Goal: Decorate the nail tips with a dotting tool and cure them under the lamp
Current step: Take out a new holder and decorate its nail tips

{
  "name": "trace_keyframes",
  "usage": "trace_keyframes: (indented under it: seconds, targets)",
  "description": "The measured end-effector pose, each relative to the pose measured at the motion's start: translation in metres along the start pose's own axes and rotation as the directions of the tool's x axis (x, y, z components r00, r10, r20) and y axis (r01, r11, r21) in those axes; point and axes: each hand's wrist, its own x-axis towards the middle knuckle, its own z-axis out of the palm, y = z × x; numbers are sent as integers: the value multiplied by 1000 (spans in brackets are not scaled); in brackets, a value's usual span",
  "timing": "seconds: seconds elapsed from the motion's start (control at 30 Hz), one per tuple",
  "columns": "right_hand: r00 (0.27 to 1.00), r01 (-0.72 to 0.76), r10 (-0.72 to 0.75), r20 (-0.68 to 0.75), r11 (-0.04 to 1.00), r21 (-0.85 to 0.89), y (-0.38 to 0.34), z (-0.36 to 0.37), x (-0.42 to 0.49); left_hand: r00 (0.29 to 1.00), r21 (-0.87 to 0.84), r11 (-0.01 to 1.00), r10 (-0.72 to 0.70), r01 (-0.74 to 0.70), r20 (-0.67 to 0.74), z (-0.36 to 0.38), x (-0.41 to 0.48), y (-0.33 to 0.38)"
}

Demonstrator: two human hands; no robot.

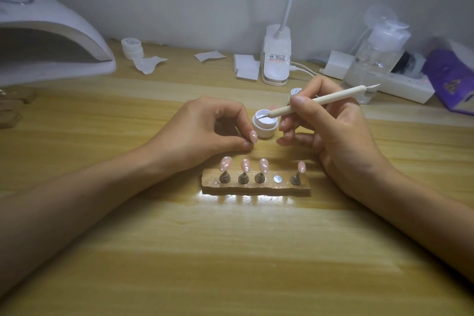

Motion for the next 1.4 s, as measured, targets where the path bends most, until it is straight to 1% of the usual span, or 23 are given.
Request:
trace_keyframes:
  seconds: [0.3,0.5,0.73,1.4]
  targets:
    - [1000,-31,31,-2,999,-17,1,0,-1,1000,6,1000,-5,5,-3,1,0,0]
    - [998,-66,66,-2,995,-69,2,0,-1,1000,0,1000,-13,13,-7,0,0,0]
    - [998,-68,68,4,994,-86,2,1,-1,1000,23,1000,-8,8,-12,0,0,-1]
    - [997,-81,82,3,993,-85,2,1,0,1000,3,1000,3,-3,-8,0,1,-2]
